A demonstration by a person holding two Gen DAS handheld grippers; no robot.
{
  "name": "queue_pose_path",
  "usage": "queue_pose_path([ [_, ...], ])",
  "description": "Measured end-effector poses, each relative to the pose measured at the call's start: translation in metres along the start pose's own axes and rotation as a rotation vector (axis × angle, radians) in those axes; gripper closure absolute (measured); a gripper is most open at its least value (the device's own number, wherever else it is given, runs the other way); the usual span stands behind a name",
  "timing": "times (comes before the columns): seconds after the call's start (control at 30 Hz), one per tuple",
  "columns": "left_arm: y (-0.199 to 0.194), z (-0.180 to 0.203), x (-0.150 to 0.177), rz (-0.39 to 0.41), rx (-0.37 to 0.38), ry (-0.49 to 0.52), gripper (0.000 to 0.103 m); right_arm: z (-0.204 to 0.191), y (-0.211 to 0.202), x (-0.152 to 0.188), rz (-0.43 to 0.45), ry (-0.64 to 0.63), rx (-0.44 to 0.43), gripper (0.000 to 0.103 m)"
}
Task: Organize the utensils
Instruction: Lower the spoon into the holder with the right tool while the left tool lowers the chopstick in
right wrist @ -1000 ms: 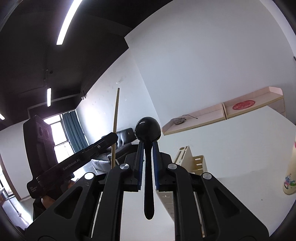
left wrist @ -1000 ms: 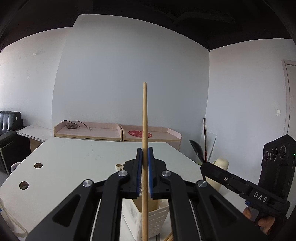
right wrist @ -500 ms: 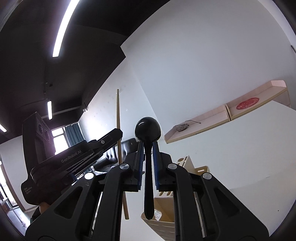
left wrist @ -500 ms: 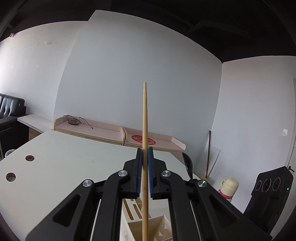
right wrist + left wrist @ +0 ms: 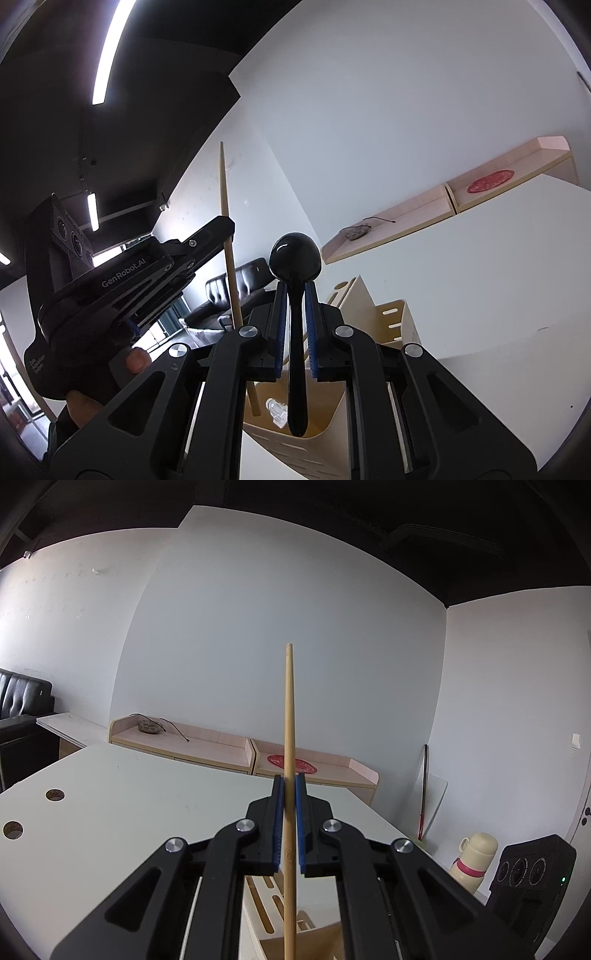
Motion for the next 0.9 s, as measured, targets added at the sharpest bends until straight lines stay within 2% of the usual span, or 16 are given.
queue_pose_path([
  [0.43,-0.014,-0.002,0.023,-0.006,0.017,0.069,0.097,-0.011,-0.006,0.010,0.016,-0.091,0.007,0.093],
  [0.9,-0.030,-0.014,0.052,-0.095,0.023,0.062,0.097,-0.013,-0.031,0.018,-0.017,-0.095,0.012,0.090],
])
Point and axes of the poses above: each gripper's, at about its wrist camera, not at the fingertips, and y roughly the way its jaws point, z to its right, x to its underside, the point moved 7 cm from there along y, roughly the way its jaws point, and after that the axes turned 1 degree about -x, right-handed, at the moved point
